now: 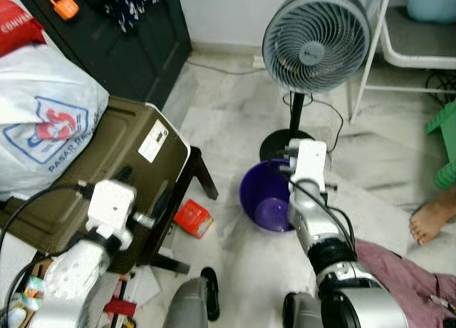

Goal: Clean up the room

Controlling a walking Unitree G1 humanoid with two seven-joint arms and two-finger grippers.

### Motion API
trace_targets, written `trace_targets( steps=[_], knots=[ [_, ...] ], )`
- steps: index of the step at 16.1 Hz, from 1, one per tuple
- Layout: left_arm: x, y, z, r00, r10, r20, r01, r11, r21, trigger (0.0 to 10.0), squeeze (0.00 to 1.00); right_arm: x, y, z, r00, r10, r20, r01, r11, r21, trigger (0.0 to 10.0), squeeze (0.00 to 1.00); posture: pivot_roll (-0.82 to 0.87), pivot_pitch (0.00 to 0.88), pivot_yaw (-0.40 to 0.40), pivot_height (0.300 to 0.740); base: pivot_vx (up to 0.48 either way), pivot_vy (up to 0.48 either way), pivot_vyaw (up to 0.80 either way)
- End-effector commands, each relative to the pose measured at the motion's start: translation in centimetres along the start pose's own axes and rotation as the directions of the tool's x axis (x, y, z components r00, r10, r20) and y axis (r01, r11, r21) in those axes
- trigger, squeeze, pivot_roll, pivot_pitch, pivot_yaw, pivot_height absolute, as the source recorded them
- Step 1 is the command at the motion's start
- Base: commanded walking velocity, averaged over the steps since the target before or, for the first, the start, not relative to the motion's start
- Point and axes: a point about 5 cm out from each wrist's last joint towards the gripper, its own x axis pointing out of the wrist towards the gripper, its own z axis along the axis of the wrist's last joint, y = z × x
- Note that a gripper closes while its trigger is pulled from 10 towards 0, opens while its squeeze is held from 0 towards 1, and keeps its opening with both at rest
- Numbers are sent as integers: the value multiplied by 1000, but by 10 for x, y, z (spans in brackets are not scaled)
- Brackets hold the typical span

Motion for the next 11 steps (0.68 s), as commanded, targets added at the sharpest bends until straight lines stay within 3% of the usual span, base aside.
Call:
trace_targets(
  steps=[1,4,7,9,11],
  knots=[
    [4,1,0,1000,28,2,-28,1000,-10,10000,0,-8,16,7,996,75,43,-75,997,-4,10000,0,143,218,137,740,0,0,0],
    [24,-8,2,997,63,44,-61,997,-44,10000,0,-18,18,15,982,152,116,-150,988,-26,10000,0,87,154,93,740,0,0,0],
    [45,-9,-3,992,117,38,-113,990,-88,10000,0,-32,8,23,947,235,221,-234,972,-30,10000,0,26,91,79,740,0,0,0],
    [57,-14,3,994,67,92,-58,993,-99,10000,0,-41,-1,23,928,258,269,-250,966,-65,10000,0,7,59,81,740,0,0,0],
    [69,-14,6,991,51,122,-38,994,-104,10000,0,-32,0,26,930,252,266,-238,968,-83,10000,0,-15,33,82,740,0,0,0]
  ],
)
